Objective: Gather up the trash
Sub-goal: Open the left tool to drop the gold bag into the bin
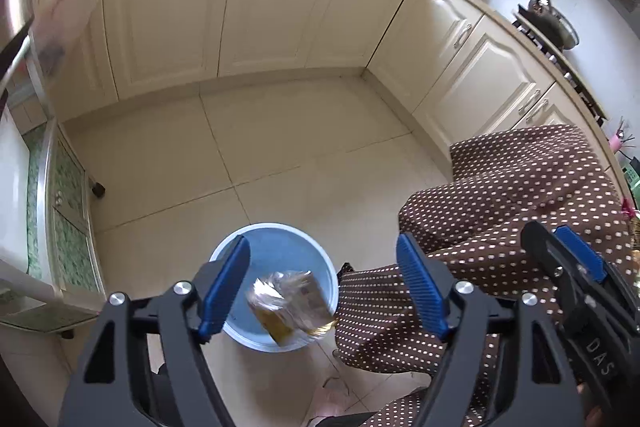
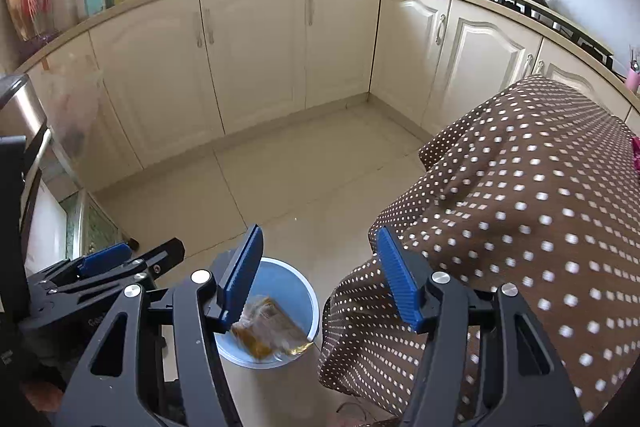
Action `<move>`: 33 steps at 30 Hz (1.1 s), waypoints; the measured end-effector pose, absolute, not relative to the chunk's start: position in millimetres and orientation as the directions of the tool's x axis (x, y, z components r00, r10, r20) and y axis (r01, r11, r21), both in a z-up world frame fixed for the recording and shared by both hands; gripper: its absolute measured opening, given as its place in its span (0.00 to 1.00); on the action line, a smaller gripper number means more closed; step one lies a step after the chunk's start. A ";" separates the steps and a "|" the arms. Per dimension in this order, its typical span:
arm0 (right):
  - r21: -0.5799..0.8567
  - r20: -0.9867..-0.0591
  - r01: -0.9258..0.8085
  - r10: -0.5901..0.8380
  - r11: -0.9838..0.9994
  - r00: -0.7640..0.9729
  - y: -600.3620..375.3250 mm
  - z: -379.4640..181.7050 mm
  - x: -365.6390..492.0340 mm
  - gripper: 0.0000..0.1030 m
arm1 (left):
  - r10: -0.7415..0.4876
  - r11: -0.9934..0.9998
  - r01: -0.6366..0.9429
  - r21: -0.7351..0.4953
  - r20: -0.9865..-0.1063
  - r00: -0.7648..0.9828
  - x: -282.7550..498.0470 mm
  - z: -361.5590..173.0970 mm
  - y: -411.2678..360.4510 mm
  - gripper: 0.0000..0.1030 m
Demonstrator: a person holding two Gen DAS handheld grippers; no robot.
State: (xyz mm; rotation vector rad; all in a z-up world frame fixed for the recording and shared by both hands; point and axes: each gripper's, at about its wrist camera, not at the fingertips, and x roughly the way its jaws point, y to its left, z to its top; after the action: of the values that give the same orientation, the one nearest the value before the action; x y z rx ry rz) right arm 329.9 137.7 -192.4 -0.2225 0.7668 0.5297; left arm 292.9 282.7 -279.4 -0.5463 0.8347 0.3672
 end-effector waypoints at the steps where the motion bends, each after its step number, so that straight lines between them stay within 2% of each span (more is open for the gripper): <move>1: 0.000 -0.709 -0.531 0.375 0.848 0.598 135.5 -190.6 329.1 0.56 | 0.095 0.807 -0.504 -0.309 -0.773 0.627 290.7 -274.2 279.8 0.72; 9: 0.024 -0.660 -0.522 0.406 0.853 0.632 114.3 -152.3 309.7 0.56 | 0.118 0.841 -0.454 -0.296 -0.717 0.687 264.8 -216.1 256.0 0.72; 15: 0.033 -0.539 -0.487 0.426 0.873 0.727 73.8 -87.9 279.1 0.58 | 0.132 0.902 -0.354 -0.249 -0.621 0.773 241.9 -147.6 211.4 0.72; 20: 0.019 -0.446 -0.382 0.349 0.924 0.824 6.7 -47.1 259.1 0.62 | 0.034 0.954 -0.196 -0.227 -0.567 0.823 243.7 -110.6 148.8 0.72; 24: 0.037 -0.433 -0.267 0.256 0.963 0.864 -60.1 -38.5 260.9 0.63 | -0.084 0.976 -0.048 -0.211 -0.576 0.813 259.7 -103.2 85.4 0.72; 27: 0.049 -0.458 -0.165 0.168 0.985 0.873 -112.8 -44.0 268.2 0.63 | -0.176 0.973 0.048 -0.224 -0.594 0.785 275.4 -105.2 43.2 0.72; 33: 0.070 -0.526 -0.033 0.065 0.997 0.848 -183.4 -68.7 274.7 0.64 | -0.246 0.969 0.165 -0.185 -0.647 0.722 316.9 -121.8 -26.2 0.72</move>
State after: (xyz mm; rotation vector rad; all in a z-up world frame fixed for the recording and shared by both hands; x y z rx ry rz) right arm 274.7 -183.4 -68.7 0.0594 0.5558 0.0516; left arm 316.9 -26.2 -121.8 -0.1169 0.7307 -0.2273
